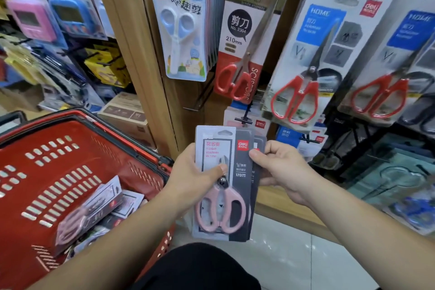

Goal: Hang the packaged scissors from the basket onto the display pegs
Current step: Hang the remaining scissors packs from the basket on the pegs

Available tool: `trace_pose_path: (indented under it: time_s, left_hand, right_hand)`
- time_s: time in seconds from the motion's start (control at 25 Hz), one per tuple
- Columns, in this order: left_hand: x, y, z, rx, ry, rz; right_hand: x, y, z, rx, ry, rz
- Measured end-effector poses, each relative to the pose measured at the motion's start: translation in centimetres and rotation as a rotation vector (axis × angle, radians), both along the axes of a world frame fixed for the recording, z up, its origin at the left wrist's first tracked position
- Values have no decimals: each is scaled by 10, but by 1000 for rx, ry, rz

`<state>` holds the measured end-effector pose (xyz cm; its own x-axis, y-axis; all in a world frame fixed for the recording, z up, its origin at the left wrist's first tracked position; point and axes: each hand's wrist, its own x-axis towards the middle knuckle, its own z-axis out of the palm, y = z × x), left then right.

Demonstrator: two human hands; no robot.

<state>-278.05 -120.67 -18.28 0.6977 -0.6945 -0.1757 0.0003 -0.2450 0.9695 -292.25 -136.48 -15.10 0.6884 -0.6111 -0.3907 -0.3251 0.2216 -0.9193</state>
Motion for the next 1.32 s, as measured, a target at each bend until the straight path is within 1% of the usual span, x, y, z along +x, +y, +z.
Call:
trace_pose_path:
  time_s: [0.2, 0.32, 0.4, 0.56, 0.68, 0.8, 0.92, 1.04, 1.16, 1.32]
  left_hand:
    - [-5, -4, -5, -5, -40, 103]
    - [-4, -8, -9, -42, 33, 158]
    - [-3, -8, -14, -26, 62, 173]
    - [-3, -7, -20, 20, 11, 141]
    - [0, -14, -18, 2, 9, 157]
    - [3, -26, -20, 18, -36, 105]
    - [5, -33, -27, 23, -42, 113]
    - [9, -39, -30, -10, -55, 99]
    - [12, -46, -30, -7, -50, 78]
    - [16, -61, -33, -27, -11, 53]
  right_hand:
    - [4, -8, -6, -51, 4, -25]
    - [2, -13, -12, -18, 1, -82]
    - [2, -16, -17, -89, 15, -104]
    - [10, -22, -24, -237, -23, -163]
    - [20, -27, -27, -258, -30, -211]
    - [31, -30, -31, -278, -8, -226]
    - [40, -30, -33, -323, -9, -246]
    - [44, -28, -35, -329, -25, -327]
    - [45, -33, -38, -365, 55, -390]
    - [48, -42, -31, -415, 174, -389]
